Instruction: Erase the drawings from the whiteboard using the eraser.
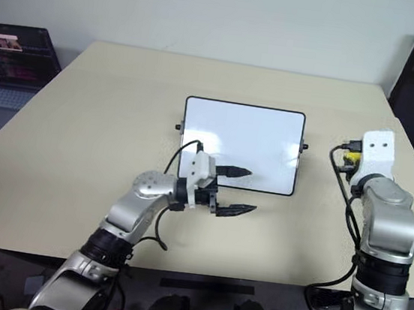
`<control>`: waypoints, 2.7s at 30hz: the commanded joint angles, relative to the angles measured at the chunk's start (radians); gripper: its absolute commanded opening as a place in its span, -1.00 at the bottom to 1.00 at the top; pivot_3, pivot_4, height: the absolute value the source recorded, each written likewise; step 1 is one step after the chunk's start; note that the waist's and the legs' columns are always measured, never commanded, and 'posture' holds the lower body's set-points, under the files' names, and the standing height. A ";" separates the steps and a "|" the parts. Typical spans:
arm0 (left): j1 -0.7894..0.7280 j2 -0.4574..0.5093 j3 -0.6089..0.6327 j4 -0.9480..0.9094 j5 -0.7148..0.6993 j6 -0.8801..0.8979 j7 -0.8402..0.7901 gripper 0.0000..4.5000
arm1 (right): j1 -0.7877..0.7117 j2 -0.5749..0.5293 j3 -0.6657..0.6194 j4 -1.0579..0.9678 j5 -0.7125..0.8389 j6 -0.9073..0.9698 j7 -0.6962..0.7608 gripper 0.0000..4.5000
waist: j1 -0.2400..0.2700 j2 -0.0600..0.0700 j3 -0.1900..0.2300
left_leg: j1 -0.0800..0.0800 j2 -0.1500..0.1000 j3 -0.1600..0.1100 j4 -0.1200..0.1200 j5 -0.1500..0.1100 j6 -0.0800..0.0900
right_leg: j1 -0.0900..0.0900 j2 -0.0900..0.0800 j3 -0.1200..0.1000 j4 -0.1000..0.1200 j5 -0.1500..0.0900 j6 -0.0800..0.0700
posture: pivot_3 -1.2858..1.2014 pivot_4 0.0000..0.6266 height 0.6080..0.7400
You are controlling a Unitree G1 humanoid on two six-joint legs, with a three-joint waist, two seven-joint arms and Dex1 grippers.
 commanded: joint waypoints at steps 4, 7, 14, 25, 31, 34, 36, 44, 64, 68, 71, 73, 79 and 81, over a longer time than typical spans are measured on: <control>-0.050 -0.012 0.002 0.084 0.024 -0.088 -0.029 1.00 | 0.007 0.007 -0.085 0.033 0.096 0.069 0.006 -0.53 | 0.001 0.000 0.000 | 0.000 0.000 0.000 0.000 0.000 0.000 | 0.000 0.000 0.000 0.000 0.000 0.000 | 0.03 -0.52 1.00; -0.054 -0.010 0.003 0.097 0.037 -0.107 -0.027 1.00 | 0.017 0.012 -0.097 0.048 0.121 0.069 -0.005 -0.53 | 0.000 0.000 0.000 | 0.000 0.000 0.000 0.000 0.000 0.000 | 0.000 0.000 0.000 0.000 -0.001 0.001 | 0.03 -0.52 1.00; -0.046 0.001 0.005 0.085 0.059 -0.113 -0.010 1.00 | 0.048 0.002 -0.095 0.097 0.185 0.076 0.018 -0.53 | 0.001 0.000 0.000 | 0.000 0.000 0.000 0.000 0.000 0.000 | 0.000 0.000 0.000 0.000 -0.001 0.002 | 0.03 -0.52 1.00; -0.047 0.002 0.004 0.055 0.064 -0.092 0.007 1.00 | 0.064 -0.001 -0.080 0.161 0.224 0.044 0.020 -0.53 | 0.001 0.000 0.000 | 0.000 0.000 0.000 0.000 0.000 0.000 | 0.000 0.000 0.000 0.000 -0.001 0.002 | 0.03 -0.52 1.00; -0.038 0.010 0.003 0.036 0.056 -0.064 0.003 1.00 | 0.059 -0.007 -0.066 0.170 0.233 0.035 0.016 -0.53 | 0.001 0.000 0.000 | 0.000 0.000 0.000 0.000 0.000 0.000 | 0.000 0.000 0.000 0.000 -0.001 0.002 | 0.03 -0.52 1.00; -0.035 0.010 0.002 0.024 0.048 -0.045 -0.004 1.00 | 0.060 -0.010 -0.061 0.175 0.234 0.033 0.016 -0.53 | 0.001 0.000 0.000 | 0.000 0.000 0.000 0.000 0.000 0.000 | 0.000 0.000 0.000 0.000 -0.001 0.002 | 0.03 -0.52 1.00; -0.029 0.012 0.001 0.009 0.034 -0.019 -0.018 1.00 | 0.060 -0.011 -0.059 0.174 0.234 0.033 0.014 -0.53 | 0.001 0.000 0.000 | 0.000 0.000 0.000 0.000 0.000 0.000 | 0.000 0.000 0.000 0.000 -0.001 0.002 | 0.03 -0.52 1.00; -0.017 0.016 0.005 -0.031 0.006 0.066 -0.041 1.00 | 0.050 -0.024 -0.054 0.183 0.233 0.029 0.014 -0.53 | 0.001 0.000 0.000 | 0.000 0.000 0.000 0.000 0.000 0.000 | 0.000 0.000 0.000 0.000 -0.001 0.002 | 0.03 -0.52 1.00; -0.016 0.033 0.006 -0.041 0.007 0.090 -0.046 1.00 | 0.054 -0.032 -0.037 0.189 0.232 0.016 0.015 0.50 | 0.001 0.000 0.000 | 0.000 0.000 0.000 0.000 0.000 0.000 | 0.000 0.000 0.000 0.000 -0.001 0.002 | 0.03 -0.52 1.00; -0.013 0.036 0.005 -0.044 0.006 0.090 -0.048 1.00 | 0.059 -0.028 -0.037 0.186 0.232 0.016 0.012 0.98 | 0.001 0.000 0.000 | 0.000 0.000 0.000 0.000 0.000 0.000 | 0.000 0.000 0.000 0.000 -0.001 0.002 | 0.03 -0.52 1.00; -0.008 0.041 0.006 -0.047 0.004 0.089 -0.052 1.00 | 0.060 -0.021 -0.037 0.178 0.233 0.019 0.006 0.98 | 0.001 0.000 0.000 | 0.000 0.000 0.000 0.000 0.000 0.000 | 0.000 0.000 0.000 0.000 -0.001 0.002 | 0.03 -0.52 1.00; -0.002 0.047 0.007 -0.052 0.003 0.089 -0.056 1.00 | 0.058 -0.013 -0.039 0.167 0.235 0.022 -0.002 0.98 | 0.001 0.000 0.000 | 0.000 0.000 0.000 0.000 0.000 0.000 | 0.000 0.000 0.000 0.000 -0.001 0.002 | 0.03 -0.52 1.00; 0.025 0.093 0.039 -0.100 -0.008 0.107 -0.045 1.00 | 0.019 0.046 -0.118 0.087 0.280 0.067 -0.058 0.98 | -0.001 0.000 0.000 | 0.000 0.001 0.000 0.000 0.000 0.000 | 0.000 0.000 0.000 0.001 -0.001 0.001 | 0.03 -0.52 1.00; 0.037 0.116 0.075 -0.121 -0.031 0.138 -0.030 1.00 | 0.007 0.076 -0.148 0.033 0.304 0.089 -0.082 0.98 | -0.002 0.001 0.000 | 0.000 0.001 -0.001 0.000 0.000 0.000 | 0.000 0.000 0.001 0.001 -0.001 0.001 | 0.03 -0.52 1.00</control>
